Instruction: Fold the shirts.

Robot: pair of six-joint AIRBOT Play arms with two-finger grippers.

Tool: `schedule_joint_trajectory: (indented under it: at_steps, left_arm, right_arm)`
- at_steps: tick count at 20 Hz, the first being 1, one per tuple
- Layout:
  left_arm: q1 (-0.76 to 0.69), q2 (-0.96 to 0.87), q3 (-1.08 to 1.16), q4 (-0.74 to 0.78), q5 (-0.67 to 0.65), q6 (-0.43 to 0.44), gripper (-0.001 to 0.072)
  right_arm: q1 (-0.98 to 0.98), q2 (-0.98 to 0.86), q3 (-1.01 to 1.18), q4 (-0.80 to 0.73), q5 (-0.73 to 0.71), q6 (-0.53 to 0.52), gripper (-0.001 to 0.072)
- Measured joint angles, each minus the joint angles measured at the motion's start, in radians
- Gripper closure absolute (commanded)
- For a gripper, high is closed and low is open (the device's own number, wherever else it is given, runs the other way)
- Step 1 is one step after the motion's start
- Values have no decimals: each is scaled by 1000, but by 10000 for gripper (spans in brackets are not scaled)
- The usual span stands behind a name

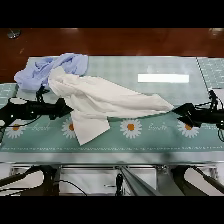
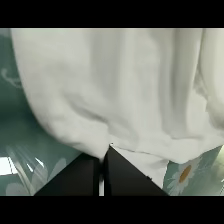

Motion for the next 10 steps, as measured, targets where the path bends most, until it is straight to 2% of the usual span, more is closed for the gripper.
schedule_joint_trajectory:
  at_steps: [10]
  left_arm:
    - [-6, -2, 53, -2, -32, 7, 679]
  right_arm:
    - [71, -267, 172, 31, -40, 24, 93]
